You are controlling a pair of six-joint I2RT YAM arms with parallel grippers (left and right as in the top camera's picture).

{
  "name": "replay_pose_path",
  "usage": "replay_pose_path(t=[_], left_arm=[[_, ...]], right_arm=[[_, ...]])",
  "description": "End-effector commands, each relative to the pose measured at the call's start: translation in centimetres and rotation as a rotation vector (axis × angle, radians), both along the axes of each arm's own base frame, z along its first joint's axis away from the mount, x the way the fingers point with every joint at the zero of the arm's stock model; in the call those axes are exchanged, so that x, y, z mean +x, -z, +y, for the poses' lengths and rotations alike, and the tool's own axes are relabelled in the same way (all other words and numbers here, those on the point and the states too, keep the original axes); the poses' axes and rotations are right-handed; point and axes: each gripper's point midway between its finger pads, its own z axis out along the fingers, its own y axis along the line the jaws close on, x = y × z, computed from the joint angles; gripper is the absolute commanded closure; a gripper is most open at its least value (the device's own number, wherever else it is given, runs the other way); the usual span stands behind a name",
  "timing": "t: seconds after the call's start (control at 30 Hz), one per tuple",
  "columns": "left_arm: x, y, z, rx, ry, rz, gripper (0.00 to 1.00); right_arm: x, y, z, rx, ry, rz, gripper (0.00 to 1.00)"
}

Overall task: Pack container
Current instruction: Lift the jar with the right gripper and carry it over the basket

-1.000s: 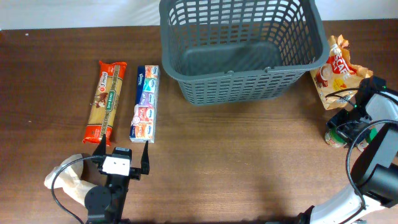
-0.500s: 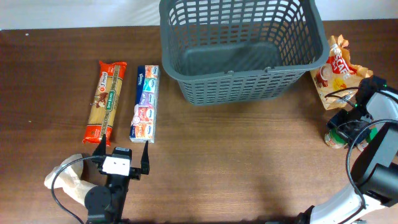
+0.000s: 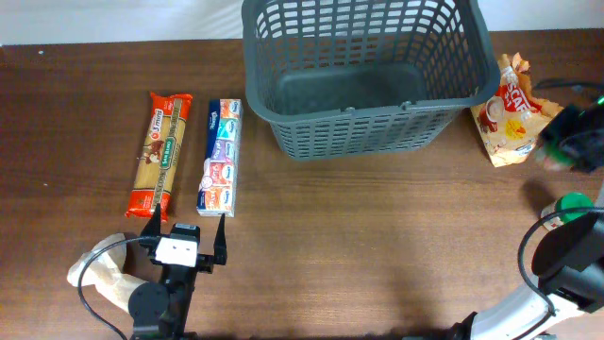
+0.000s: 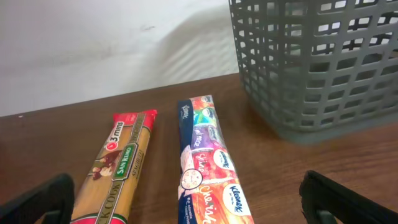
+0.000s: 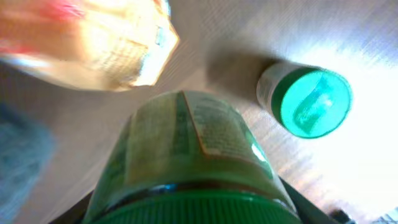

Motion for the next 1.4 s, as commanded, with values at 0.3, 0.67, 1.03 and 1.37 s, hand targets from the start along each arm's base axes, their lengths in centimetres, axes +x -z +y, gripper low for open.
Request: replay_pose_path(t=[0.3,0.67,1.03,1.37], left_arm=[[0.0,0.5,0.2,0.002,-0.009,0.010,0.01],[0.2,1.8,0.2,0.001,-0.008,0.068,0.01],[0.3,3.2,0.2,0.000,-0.009,0.132,0.01],[0.3,3.4,0.2,0.000,-0.009,0.140,0.01]], right_arm=[[4.7,-22.6,12.0,-0.034,-0.374,-0.681,0.96],[9.0,-26.0,24.2,-0.101,-0.640,-0.863,0.96],[14.5,-19.8,27.2,-0.086,-0.656,-0.750,0.96],[17.1,-13.6,27.6,-0.069,-0.666,-0.611,0.96]])
